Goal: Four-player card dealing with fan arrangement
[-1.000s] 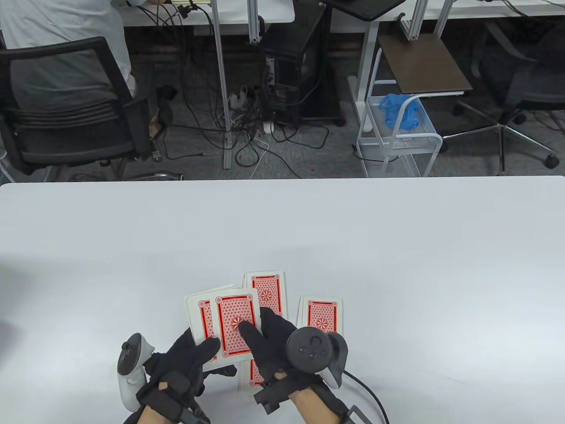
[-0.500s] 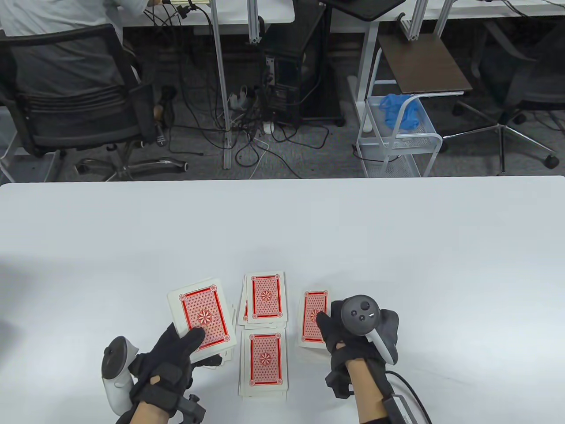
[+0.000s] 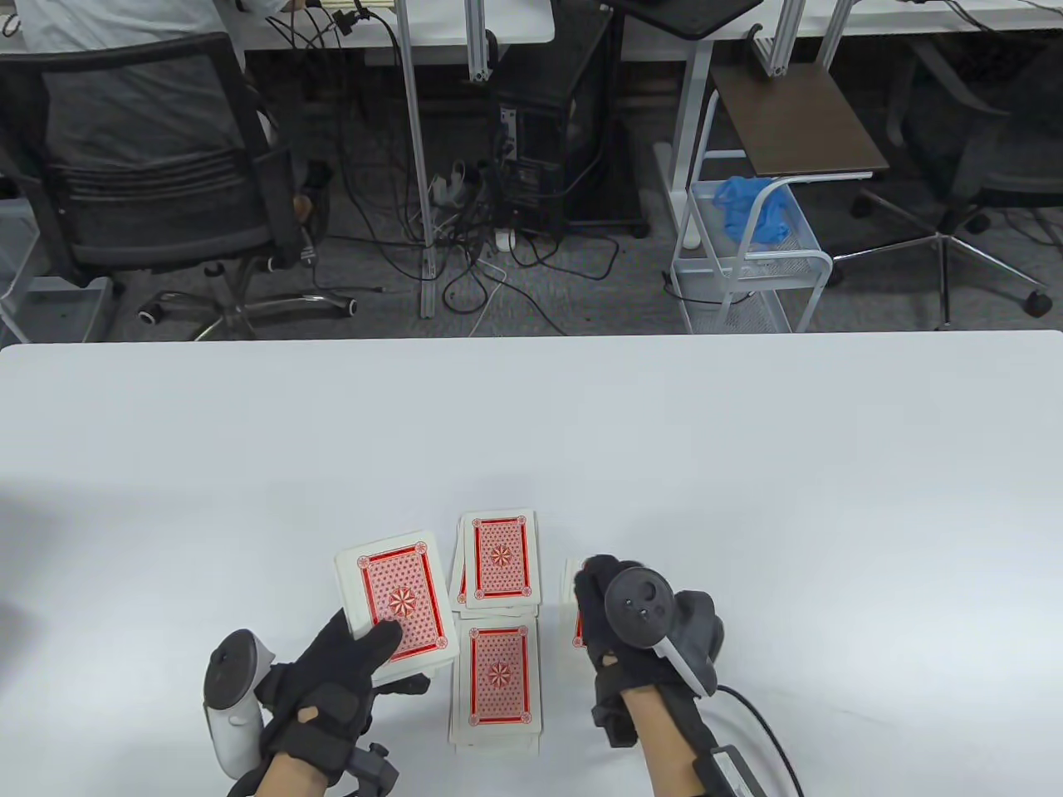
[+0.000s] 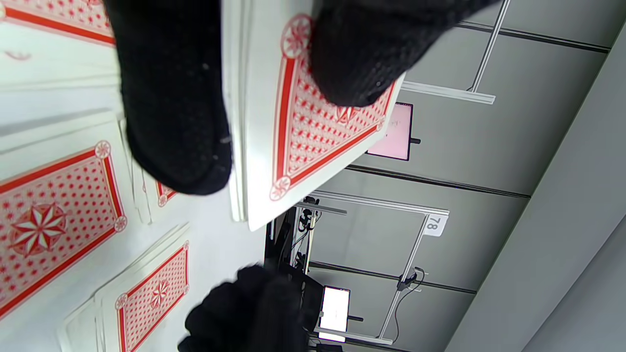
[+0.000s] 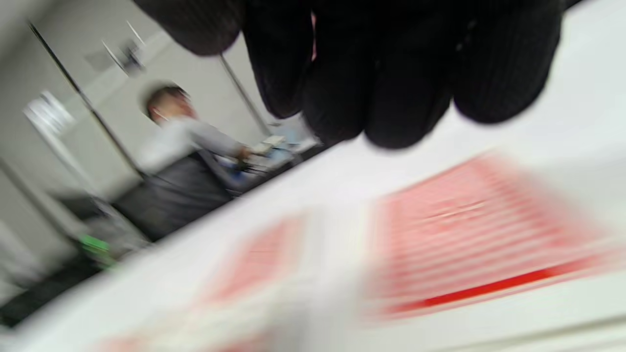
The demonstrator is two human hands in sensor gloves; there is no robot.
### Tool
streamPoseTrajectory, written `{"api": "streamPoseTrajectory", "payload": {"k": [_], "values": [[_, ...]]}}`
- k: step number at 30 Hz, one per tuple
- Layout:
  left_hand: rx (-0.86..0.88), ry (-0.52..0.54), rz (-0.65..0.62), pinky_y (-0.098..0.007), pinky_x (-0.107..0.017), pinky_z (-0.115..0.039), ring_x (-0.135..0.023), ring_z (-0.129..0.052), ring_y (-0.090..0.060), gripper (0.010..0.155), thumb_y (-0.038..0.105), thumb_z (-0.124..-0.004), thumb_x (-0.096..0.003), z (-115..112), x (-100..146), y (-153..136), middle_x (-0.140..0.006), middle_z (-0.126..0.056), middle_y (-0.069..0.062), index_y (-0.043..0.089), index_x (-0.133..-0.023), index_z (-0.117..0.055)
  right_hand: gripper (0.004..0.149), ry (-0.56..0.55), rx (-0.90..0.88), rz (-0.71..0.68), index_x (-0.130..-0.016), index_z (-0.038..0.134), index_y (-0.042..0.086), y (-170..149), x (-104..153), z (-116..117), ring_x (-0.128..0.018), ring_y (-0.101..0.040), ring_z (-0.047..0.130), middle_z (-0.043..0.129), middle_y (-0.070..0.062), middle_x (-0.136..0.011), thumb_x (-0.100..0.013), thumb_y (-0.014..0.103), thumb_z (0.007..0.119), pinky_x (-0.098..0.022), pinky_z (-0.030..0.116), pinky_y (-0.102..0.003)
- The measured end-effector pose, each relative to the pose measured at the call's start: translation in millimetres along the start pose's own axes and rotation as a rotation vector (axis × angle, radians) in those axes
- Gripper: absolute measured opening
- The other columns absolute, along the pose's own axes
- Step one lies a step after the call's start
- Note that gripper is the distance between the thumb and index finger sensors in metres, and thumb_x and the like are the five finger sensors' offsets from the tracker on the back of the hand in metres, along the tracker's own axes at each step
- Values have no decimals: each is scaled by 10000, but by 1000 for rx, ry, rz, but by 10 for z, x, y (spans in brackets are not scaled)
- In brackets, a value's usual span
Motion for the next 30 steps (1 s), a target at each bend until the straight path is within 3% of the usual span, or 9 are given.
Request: {"api": "streamPoseTrajectory", "payload": {"k": [3, 6, 8, 9, 11, 17, 21, 25, 30], "values": [[8, 1, 18, -339, -353, -1086, -663, -1176, -280, 526, 325, -906, -502, -107, 16, -33, -908, -1025, -19, 195, -995, -775, 620, 29, -155, -97, -989, 770, -1, 334, 106, 199, -480, -386, 1033, 953, -194, -781, -618, 445, 552, -337, 867, -583], [17, -11, 19, -321, -325, -1094, -628, -1197, -254, 528, 334, -949, -476, -180, 32, -38, -875, -1049, 8, 214, -969, -804, 750, 58, -30, -155, -1029, 652, 9, 591, 180, 357, -538, -358, 988, 859, -151, -811, -564, 594, 709, -353, 875, -558], [36, -24, 15, -320, -332, -1085, -638, -1189, -261, 532, 342, -959, -477, -204, 47, -27, -880, -1044, 11, 220, -970, -801, 642, 13, 90, -176, -966, 643, 76, 676, 211, 377, -544, -271, 955, 826, -57, -742, -556, 559, 741, -388, 874, -523], [20, -13, 7, -320, -331, -1082, -634, -1189, -267, 535, 346, -957, -475, -194, 39, -32, -882, -1043, 9, 217, -971, -801, 573, -55, 64, -205, -919, 678, 92, 715, 227, 367, -517, -263, 951, 836, -39, -683, -546, 516, 776, -379, 871, -526], [59, -100, -5, -333, -370, -1063, -683, -1158, -285, 523, 372, -888, -519, -203, 15, -50, -925, -1009, -4, 211, -1002, -765, 494, -58, 37, -197, -874, 709, 95, 744, 245, 355, -500, -258, 952, 847, -21, -628, -544, 452, 800, -379, 869, -532], [100, -153, -3, -399, -431, -1022, -761, -1104, -333, 514, 332, -823, -545, -199, -32, -82, -982, -962, -30, 210, -1035, -726, 412, -6, -188, -164, -892, 781, 73, 579, 199, 310, -564, -315, 987, 935, -59, -686, -574, 334, 765, -425, 856, -568], [49, -8, 14, -398, -416, -1027, -739, -1115, -333, 507, 324, -829, -544, -40, -1, -63, -967, -972, -41, 193, -1026, -739, 440, 26, -325, -102, -880, 839, 8, 310, 159, 289, -588, -394, 990, 1002, -127, -707, -620, 309, 649, -432, 826, -621], [-17, 114, -12, -389, -405, -1030, -722, -1121, -331, 504, 331, -829, -543, 180, 42, 14, -950, -985, -42, 187, -1019, -744, 422, -7, -218, -6, -708, 846, 105, 67, 196, 288, -641, -459, 909, 945, -117, -603, -651, 381, 532, -483, 750, -678], [56, 147, -39, -389, -406, -1028, -718, -1121, -333, 503, 334, -827, -545, 305, 77, 70, -950, -984, -43, 185, -1018, -744, 371, 148, -60, 117, -604, 921, 56, 26, 179, 455, -770, -558, 749, 815, -243, -807, -605, 364, 713, -544, 640, -746]]}}
Point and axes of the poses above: the tracker on the back of each hand, its own y axis roughly to the thumb side, its own x axis roughly from the fingertips to the wrist, z = x × y, the point moved 2 cm from there along -x, roughly from the wrist to the fingertips
